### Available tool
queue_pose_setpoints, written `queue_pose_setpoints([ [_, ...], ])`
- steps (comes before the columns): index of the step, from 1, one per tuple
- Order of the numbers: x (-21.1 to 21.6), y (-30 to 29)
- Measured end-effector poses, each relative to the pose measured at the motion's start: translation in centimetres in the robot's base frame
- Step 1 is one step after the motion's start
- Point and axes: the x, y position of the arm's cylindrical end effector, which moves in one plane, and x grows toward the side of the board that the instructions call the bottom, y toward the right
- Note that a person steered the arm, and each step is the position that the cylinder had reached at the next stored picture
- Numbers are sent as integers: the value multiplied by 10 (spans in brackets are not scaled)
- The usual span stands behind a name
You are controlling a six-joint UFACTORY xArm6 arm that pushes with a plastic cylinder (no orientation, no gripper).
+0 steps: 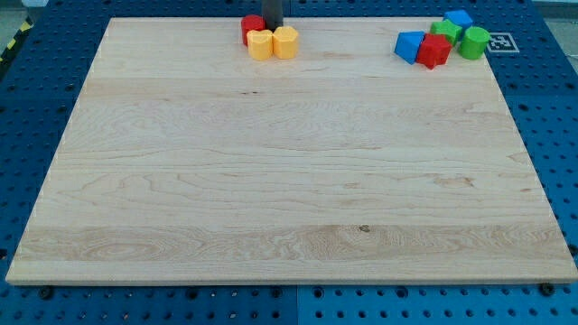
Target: Move the yellow heart diagonal to the blue triangle
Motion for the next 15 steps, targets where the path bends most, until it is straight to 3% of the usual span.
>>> queue_pose_setpoints([
  [4,48,-13],
  [8,122,-19],
  [9,132,-36],
  [10,147,-98],
  [11,167,-107],
  [13,162,-106],
  [15,162,-58],
])
